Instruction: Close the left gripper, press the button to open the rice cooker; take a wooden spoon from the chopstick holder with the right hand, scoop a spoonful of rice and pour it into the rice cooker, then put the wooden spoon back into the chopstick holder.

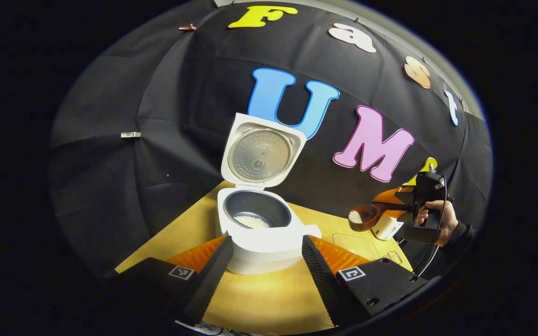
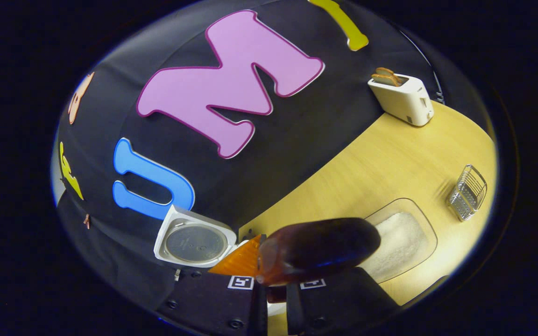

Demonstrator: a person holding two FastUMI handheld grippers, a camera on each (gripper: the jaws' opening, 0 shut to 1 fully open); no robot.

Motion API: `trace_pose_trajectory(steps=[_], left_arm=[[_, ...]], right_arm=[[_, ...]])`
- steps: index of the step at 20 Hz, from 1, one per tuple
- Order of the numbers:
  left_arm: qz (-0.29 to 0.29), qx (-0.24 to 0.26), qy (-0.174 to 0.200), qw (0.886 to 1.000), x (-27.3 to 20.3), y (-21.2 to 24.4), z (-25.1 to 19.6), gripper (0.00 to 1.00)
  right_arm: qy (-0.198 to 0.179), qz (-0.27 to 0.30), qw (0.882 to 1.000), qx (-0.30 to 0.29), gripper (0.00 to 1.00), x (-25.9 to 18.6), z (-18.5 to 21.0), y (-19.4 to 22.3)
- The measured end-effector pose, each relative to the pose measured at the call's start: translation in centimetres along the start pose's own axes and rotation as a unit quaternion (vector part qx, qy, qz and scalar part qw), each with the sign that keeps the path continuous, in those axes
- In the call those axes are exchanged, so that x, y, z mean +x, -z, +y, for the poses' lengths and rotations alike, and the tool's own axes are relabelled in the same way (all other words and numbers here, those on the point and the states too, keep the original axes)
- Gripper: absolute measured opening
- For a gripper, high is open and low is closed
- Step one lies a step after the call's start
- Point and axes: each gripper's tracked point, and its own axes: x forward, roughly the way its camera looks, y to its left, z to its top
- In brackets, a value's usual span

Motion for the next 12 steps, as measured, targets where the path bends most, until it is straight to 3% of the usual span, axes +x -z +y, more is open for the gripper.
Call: trace_pose_trajectory(steps=[6,12], left_arm=[[-0.010,-0.006,-0.018,1.000,0.2,-1.5,2.0,0.96],[-0.011,-0.022,-0.042,0.999,0.5,-2.0,4.8,0.96]], right_arm=[[-0.032,0.033,0.999,-0.016,0.09,3.6,5.6,2.9],[-0.045,0.054,0.995,-0.073,0.08,7.8,9.4,6.8]])
